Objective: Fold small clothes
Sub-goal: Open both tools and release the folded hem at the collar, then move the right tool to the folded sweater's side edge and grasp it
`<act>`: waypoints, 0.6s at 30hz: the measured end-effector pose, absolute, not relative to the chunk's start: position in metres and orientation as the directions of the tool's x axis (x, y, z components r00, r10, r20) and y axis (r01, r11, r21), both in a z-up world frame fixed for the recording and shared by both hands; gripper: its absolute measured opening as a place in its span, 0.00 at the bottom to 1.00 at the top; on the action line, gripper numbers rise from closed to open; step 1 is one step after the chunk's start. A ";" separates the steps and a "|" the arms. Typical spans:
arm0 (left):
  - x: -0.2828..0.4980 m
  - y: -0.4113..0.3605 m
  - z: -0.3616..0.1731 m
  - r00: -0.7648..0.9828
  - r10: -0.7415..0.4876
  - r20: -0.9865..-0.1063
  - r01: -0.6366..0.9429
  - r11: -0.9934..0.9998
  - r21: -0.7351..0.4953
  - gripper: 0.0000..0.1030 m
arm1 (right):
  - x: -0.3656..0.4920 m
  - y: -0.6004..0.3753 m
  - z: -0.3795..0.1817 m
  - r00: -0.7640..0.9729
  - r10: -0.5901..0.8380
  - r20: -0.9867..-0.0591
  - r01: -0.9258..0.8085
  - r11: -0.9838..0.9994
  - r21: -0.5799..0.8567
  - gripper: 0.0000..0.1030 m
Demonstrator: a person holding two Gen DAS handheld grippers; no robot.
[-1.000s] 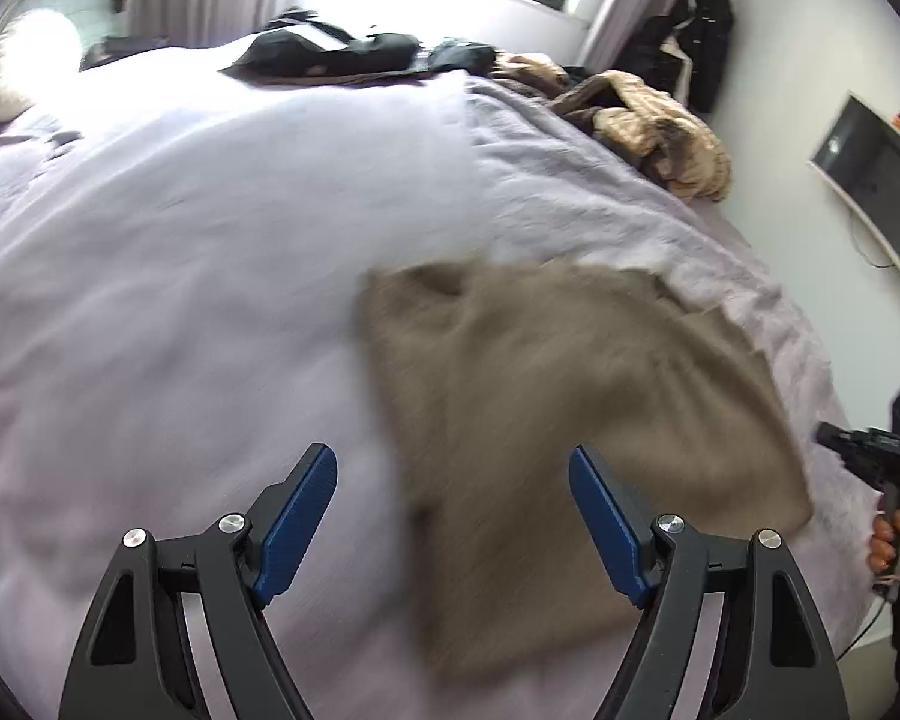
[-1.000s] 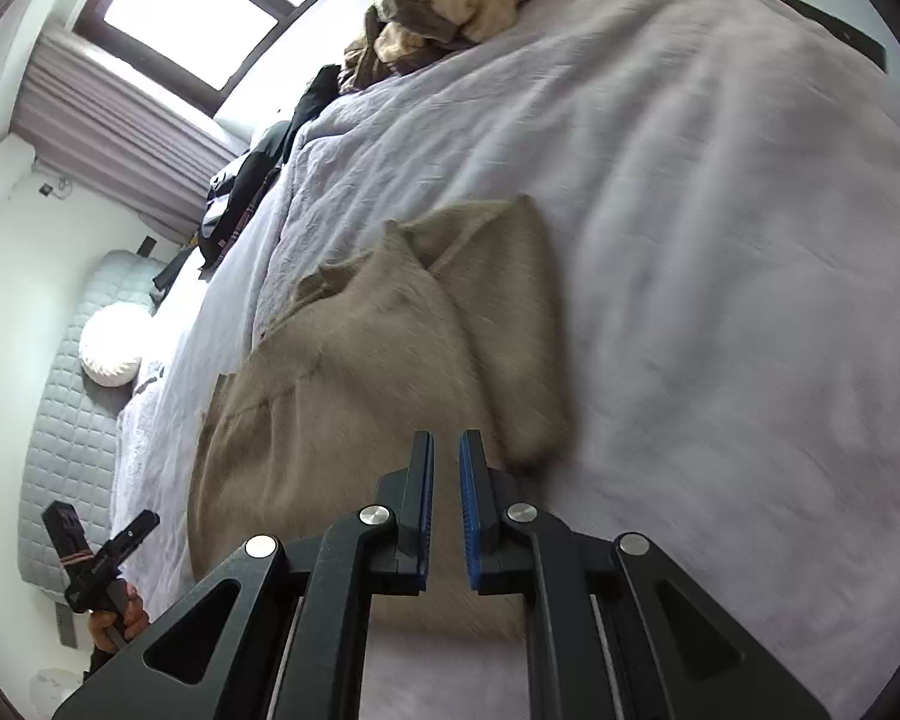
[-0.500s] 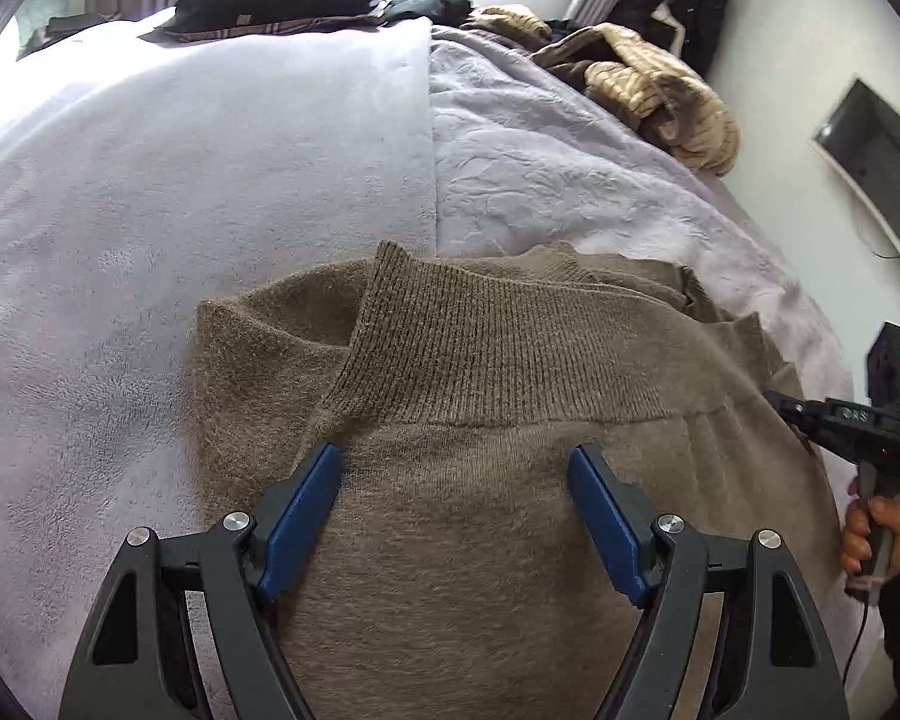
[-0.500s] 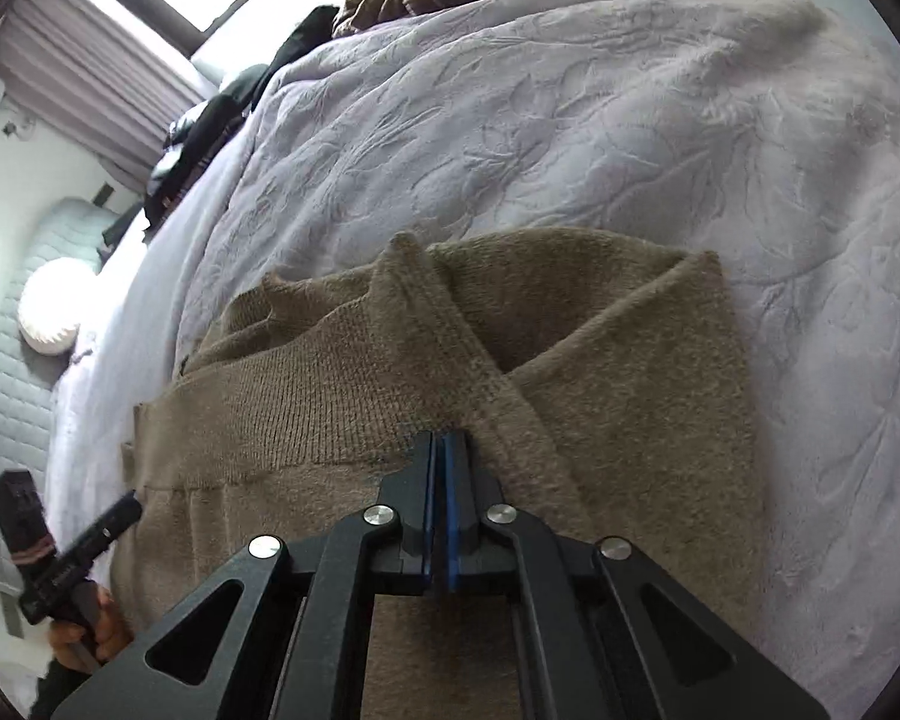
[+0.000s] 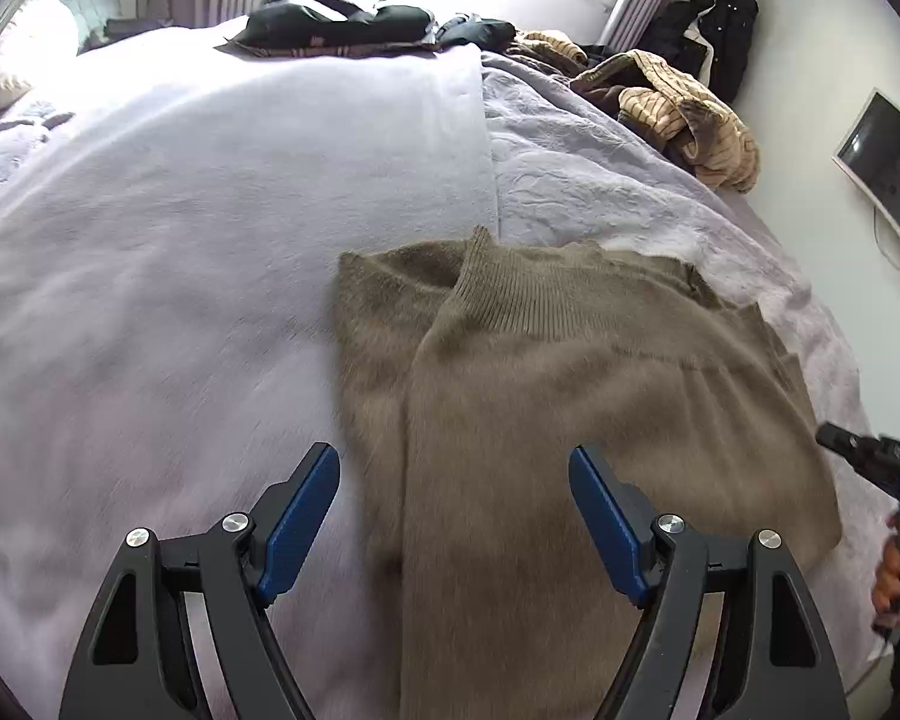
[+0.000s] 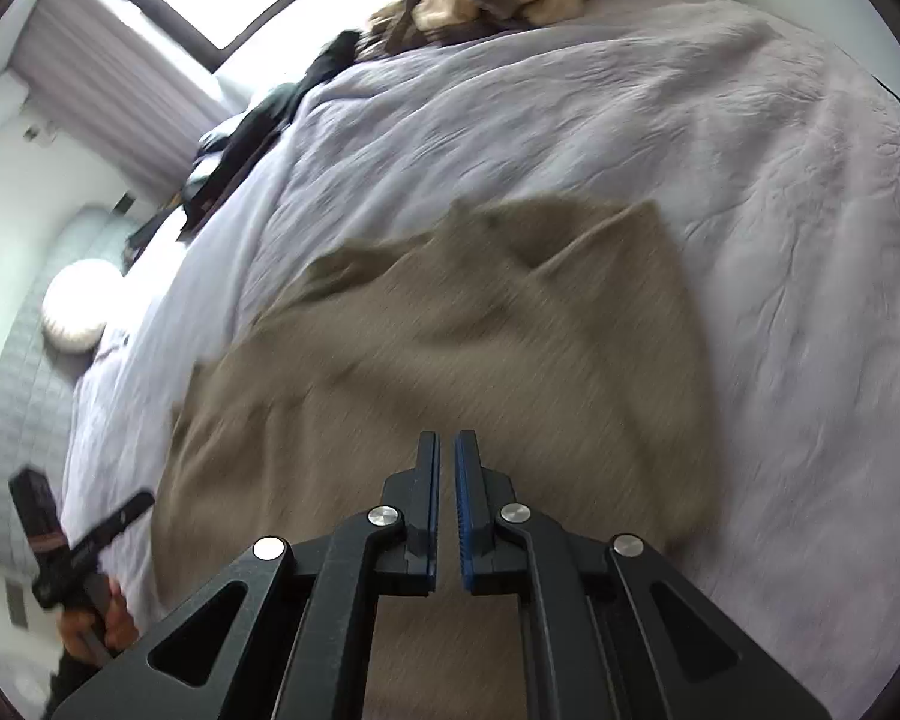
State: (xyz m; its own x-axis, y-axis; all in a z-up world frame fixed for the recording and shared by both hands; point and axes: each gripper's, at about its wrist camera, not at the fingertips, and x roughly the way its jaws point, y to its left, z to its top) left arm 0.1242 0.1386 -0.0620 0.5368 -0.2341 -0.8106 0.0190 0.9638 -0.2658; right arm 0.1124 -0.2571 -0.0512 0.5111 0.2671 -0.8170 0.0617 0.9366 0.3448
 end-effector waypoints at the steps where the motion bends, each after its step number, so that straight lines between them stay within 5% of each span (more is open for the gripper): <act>1: 0.117 0.140 -0.064 0.535 -0.210 -0.818 0.009 0.970 -0.243 0.78 | 0.102 -0.248 -0.055 0.497 0.271 -0.825 0.042 0.942 0.334 0.09; 14: 0.056 0.156 -0.088 0.485 -0.118 -0.867 -0.045 0.986 -0.160 0.78 | 0.037 -0.243 -0.085 0.436 0.274 -0.857 0.124 0.925 0.359 0.13; 18: 0.041 0.155 -0.079 0.493 -0.139 -0.859 -0.039 0.983 -0.181 0.78 | 0.027 -0.233 -0.077 0.434 0.271 -0.859 0.139 0.922 0.362 0.26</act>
